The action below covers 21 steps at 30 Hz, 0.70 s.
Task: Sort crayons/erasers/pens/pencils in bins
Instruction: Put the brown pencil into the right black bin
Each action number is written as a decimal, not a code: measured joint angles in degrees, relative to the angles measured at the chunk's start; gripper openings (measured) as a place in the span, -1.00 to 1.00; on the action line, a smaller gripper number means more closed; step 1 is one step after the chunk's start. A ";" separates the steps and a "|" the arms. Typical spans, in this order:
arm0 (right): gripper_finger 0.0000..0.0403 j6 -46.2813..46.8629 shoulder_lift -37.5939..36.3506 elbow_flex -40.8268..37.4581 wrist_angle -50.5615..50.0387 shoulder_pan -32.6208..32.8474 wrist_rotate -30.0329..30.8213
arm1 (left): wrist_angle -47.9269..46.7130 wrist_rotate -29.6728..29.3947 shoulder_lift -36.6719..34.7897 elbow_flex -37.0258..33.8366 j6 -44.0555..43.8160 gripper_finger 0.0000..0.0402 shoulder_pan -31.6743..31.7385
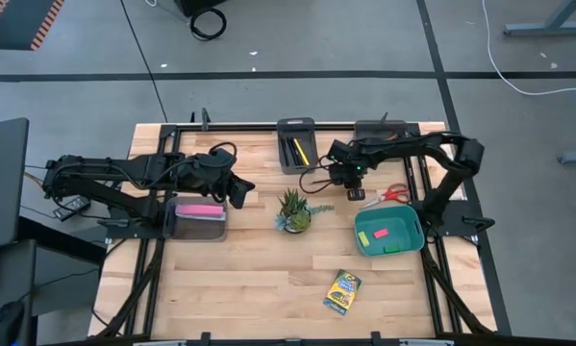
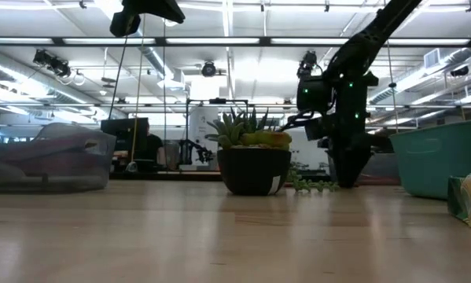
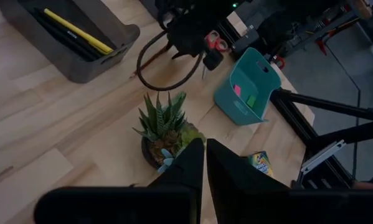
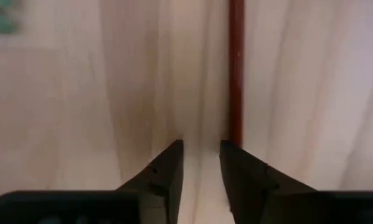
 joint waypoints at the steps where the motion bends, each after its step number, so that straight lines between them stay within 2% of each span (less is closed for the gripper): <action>1: -0.43 0.19 0.13 0.05 0.19 0.00 0.28 | -0.02 0.03 0.00 0.00 -0.31 -0.87 -0.06; 12: -0.41 0.92 -6.08 0.00 1.97 0.22 1.62 | -0.02 0.01 0.00 0.00 -0.54 -0.85 -1.14; 21: -0.41 -1.20 0.83 0.17 4.16 -1.51 -0.53 | -0.04 0.01 0.00 0.00 -0.16 -0.88 -0.61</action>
